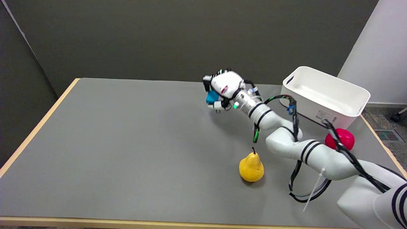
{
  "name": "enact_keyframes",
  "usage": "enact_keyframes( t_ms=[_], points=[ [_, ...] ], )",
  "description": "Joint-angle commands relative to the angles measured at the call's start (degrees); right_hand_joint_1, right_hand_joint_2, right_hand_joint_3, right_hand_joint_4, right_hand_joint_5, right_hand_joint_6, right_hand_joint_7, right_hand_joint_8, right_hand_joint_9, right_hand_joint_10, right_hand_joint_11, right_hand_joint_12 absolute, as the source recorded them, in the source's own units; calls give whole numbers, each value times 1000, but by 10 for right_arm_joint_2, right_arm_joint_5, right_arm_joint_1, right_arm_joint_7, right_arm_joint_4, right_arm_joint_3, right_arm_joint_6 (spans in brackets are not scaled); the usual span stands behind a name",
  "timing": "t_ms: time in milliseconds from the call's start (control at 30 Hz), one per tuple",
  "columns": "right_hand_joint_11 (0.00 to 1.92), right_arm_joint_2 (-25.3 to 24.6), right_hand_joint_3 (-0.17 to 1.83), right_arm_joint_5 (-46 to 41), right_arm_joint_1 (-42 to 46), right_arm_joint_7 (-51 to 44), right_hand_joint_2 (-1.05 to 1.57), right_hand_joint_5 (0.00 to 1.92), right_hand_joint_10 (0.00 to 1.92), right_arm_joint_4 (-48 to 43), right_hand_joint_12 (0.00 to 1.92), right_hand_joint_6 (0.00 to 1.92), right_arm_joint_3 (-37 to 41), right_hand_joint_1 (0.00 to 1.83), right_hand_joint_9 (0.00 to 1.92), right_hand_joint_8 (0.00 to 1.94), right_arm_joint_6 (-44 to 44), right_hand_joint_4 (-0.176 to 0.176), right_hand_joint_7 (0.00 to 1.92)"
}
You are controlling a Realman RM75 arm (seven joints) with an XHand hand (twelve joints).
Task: Place the cube in the box.
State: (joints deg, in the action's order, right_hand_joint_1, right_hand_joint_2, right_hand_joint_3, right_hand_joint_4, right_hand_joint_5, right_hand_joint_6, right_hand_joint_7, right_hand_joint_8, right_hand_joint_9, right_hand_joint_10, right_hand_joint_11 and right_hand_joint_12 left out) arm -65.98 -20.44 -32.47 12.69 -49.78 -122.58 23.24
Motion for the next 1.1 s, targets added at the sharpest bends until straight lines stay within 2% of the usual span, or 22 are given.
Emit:
enact_keyframes(
  t_ms=[33, 200, 433, 633, 867, 1100],
  points=[
    [477, 133, 571, -4, 99, -159, 964, 671, 1455, -286, 1552, 1518, 198, 1174, 817, 1375, -78, -41, 889],
    [481, 157, 578, -33, 148, -252, 959, 673, 1457, -310, 1557, 1515, 303, 1175, 818, 1376, -136, -41, 890],
    [510, 171, 523, -131, 209, -361, 998, 652, 1411, -298, 1522, 1526, 402, 1166, 825, 1407, -113, -43, 868],
    [509, 183, 526, -175, 261, -382, 995, 653, 1413, -278, 1531, 1525, 458, 1168, 824, 1406, -93, -45, 870],
    [524, 189, 516, -204, 278, -382, 1001, 652, 1396, -228, 1521, 1525, 463, 1167, 829, 1403, -91, -44, 868],
    [528, 189, 534, -257, 252, -382, 984, 663, 1432, -125, 1569, 1511, 387, 1171, 819, 1380, -73, -41, 878]
  ],
)
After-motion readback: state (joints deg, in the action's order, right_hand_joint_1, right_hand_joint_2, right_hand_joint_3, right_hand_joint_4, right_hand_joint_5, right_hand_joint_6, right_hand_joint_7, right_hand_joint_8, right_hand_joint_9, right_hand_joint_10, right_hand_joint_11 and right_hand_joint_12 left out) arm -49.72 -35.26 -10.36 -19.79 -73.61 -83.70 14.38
